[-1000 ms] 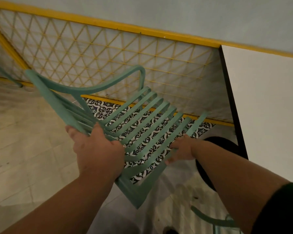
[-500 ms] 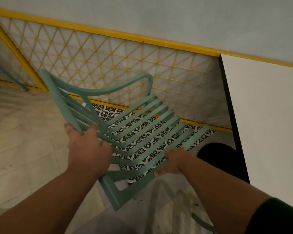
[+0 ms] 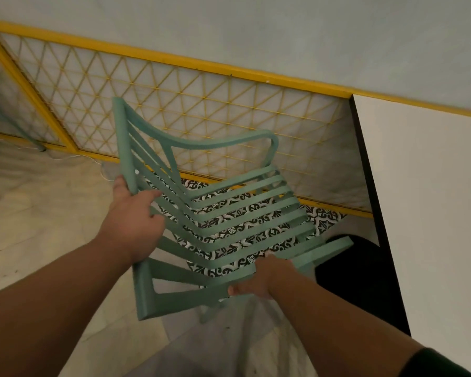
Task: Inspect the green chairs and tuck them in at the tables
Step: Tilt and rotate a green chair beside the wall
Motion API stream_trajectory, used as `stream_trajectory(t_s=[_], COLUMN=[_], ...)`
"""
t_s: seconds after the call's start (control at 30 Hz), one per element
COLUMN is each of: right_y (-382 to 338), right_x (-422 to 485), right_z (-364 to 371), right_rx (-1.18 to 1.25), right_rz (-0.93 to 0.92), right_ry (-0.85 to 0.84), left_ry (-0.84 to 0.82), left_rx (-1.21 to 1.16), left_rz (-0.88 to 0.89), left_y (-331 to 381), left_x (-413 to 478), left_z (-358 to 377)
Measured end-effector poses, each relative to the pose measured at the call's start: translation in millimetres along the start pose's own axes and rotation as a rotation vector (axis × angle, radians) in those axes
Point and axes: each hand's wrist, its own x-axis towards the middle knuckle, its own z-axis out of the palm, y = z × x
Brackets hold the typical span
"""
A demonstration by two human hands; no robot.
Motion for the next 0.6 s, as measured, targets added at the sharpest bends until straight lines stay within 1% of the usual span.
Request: stream_trajectory(t_s=[0.23, 0.33, 0.43, 0.5, 0.53, 0.6], right_y=[0.5, 1.8, 4.9, 6.5, 7.0, 6.4], right_x=[6.9, 6.4, 6.6, 8.0, 8.4, 7.5], right_z=[5.2, 5.9, 7.1, 6.0, 5.2, 3.4], right_rx=[0.017, 0.018, 0.014, 0.002, -0.008, -0.030], right_rz=[0.003, -0.025, -0.054, -0.064, -0.070, -0.076], right_ry=[0.016, 0.017, 0.011, -0.003, -0.005, -0.002], left_ry=[0.020, 0.061, 0.149, 0.078, 0.032, -0.007], left_rx=[-0.003, -0.003, 0.078, 0.054, 0.076, 0.158], left_rz=[0.012, -0.033, -0.106, -0.147, -0.162, -0.174], left_y=[-0.7, 5.0, 12.0, 15.5, 17.2, 18.2], left_x=[2.6, -3.2, -24.7, -49.9, -62.6, -81.0], left_z=[0.9, 1.1, 5.4, 13.3, 18.4, 26.0])
